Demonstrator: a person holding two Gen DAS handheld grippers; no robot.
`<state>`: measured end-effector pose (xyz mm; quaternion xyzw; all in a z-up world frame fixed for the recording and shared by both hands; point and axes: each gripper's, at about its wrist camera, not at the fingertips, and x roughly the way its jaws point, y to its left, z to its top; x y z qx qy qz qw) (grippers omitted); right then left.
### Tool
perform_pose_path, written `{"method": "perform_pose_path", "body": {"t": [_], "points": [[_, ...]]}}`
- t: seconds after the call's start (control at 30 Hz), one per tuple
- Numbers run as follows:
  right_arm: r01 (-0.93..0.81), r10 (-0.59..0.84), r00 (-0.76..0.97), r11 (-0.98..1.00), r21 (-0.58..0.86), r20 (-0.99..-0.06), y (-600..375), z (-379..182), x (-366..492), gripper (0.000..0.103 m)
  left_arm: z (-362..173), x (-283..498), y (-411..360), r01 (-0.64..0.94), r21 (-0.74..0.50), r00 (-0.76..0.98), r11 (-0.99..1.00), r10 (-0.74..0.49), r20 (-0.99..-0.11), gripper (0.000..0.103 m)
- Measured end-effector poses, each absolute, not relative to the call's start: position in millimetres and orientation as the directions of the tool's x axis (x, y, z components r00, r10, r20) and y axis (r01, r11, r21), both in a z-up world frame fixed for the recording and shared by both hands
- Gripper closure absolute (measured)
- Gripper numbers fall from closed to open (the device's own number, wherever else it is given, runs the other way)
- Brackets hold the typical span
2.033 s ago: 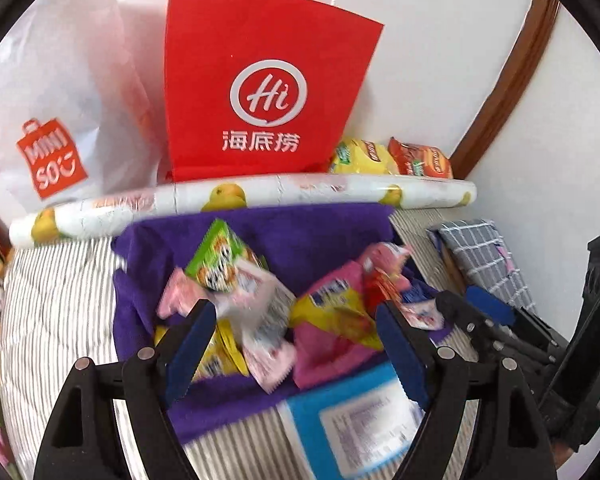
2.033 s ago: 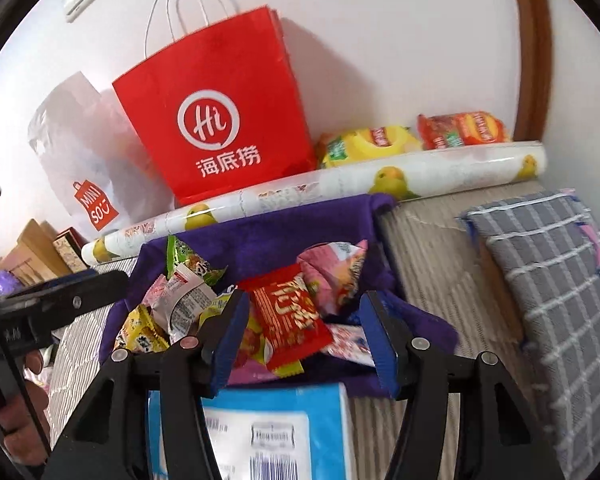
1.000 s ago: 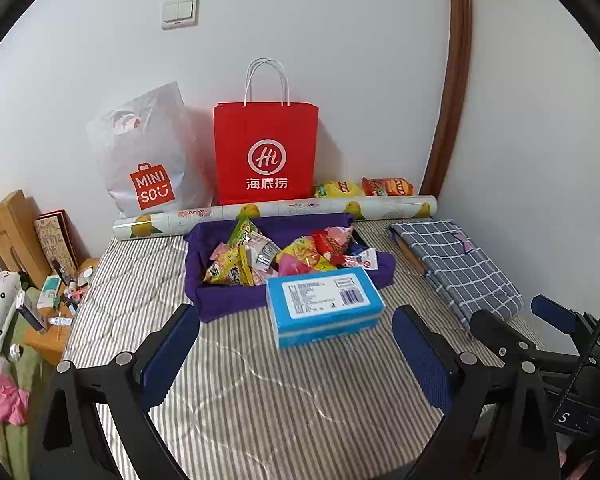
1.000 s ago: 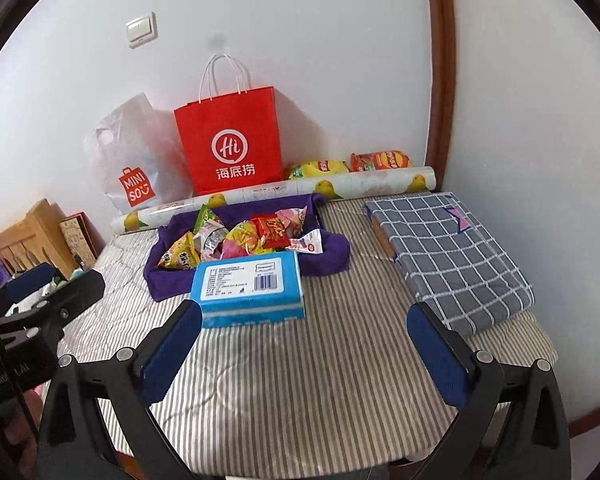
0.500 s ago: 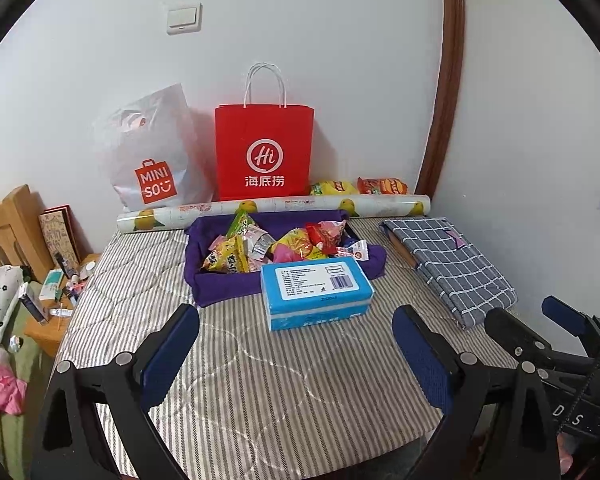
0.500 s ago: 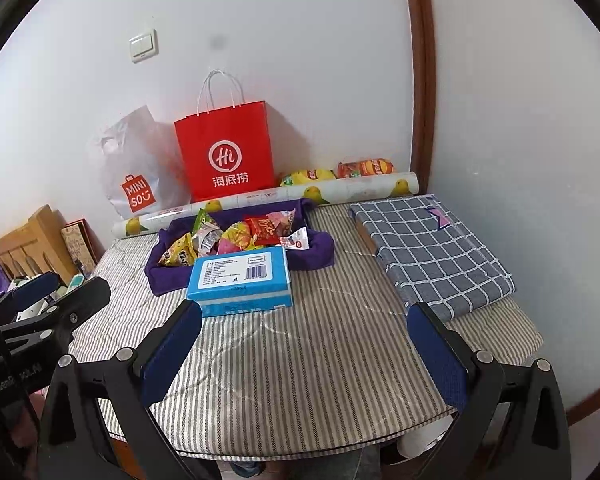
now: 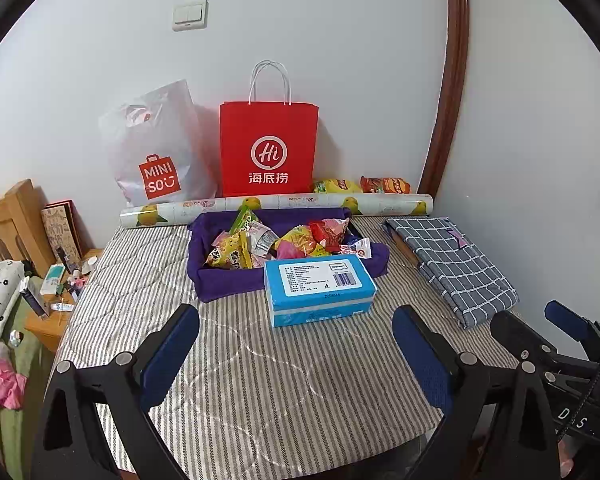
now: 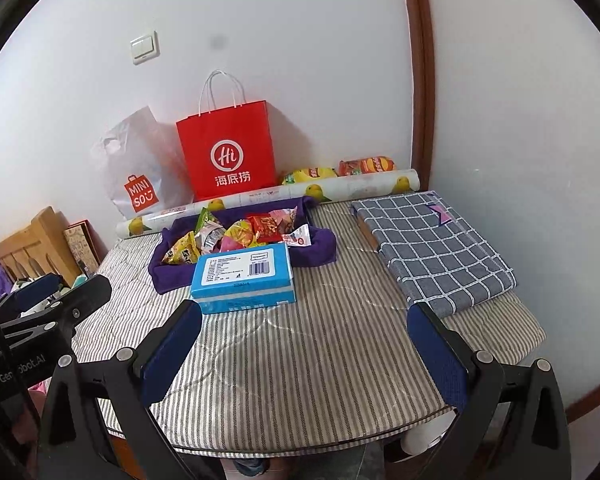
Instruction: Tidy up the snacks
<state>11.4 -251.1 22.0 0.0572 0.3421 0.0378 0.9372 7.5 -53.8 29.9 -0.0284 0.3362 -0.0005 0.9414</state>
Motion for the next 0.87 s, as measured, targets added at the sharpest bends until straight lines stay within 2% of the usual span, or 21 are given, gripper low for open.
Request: {"method": "perform_pose_path", "body": {"t": [0.87], "points": [[-0.027,0.113,0.760,0.989,0.143,-0.640,-250.0,19.2,7.7,0.002,26.2,5.7,-50.1,-0.035,-0.063,0.770,0.997,-0.013,-0.638,0.005]]}}
